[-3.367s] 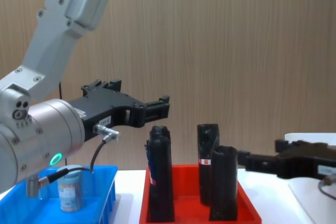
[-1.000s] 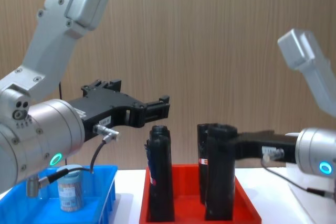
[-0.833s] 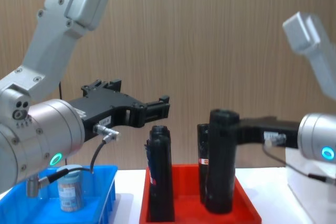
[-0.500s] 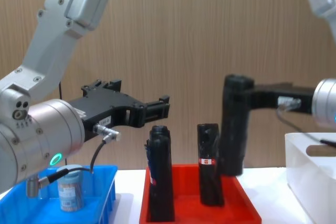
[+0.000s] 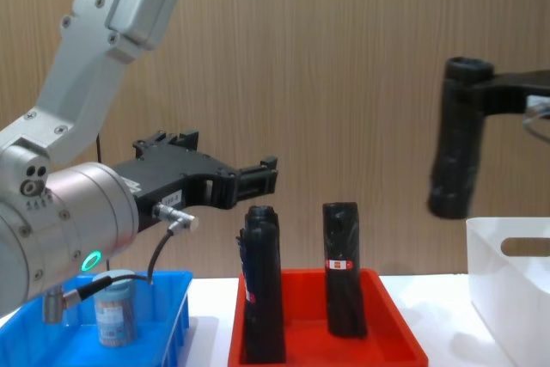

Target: Pick the cotton swabs from the blue box and place them into the white box.

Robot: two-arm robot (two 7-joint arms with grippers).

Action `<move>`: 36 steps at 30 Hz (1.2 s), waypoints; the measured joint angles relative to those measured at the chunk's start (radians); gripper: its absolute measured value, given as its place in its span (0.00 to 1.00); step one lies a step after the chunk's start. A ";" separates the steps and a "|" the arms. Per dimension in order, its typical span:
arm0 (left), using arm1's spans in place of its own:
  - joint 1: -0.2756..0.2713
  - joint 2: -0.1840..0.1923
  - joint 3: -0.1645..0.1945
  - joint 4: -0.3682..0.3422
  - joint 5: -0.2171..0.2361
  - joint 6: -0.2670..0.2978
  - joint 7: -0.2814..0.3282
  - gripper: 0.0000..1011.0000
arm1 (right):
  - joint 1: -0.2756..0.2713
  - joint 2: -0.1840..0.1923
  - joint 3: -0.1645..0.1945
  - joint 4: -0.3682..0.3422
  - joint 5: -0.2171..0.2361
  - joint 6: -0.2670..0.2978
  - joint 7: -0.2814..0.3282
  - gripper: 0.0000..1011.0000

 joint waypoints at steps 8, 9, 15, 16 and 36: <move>0.000 0.000 0.000 0.000 0.000 0.000 0.000 0.99 | 0.027 0.029 0.039 0.043 -0.038 -0.029 -0.059 0.37; 0.000 0.000 0.000 0.000 0.000 0.000 0.000 0.99 | 0.030 0.031 0.041 0.050 -0.043 -0.032 -0.067 0.37; 0.000 0.000 0.000 0.000 0.000 0.000 0.000 0.99 | 0.058 0.042 0.061 0.122 -0.073 -0.054 -0.109 0.37; 0.000 0.000 0.000 0.000 0.000 0.000 0.000 0.99 | 0.062 0.043 0.063 0.132 -0.075 -0.057 -0.113 0.37; 0.000 0.000 0.000 0.000 0.000 0.000 0.000 0.99 | 0.139 0.042 0.082 0.357 -0.103 -0.108 -0.174 0.72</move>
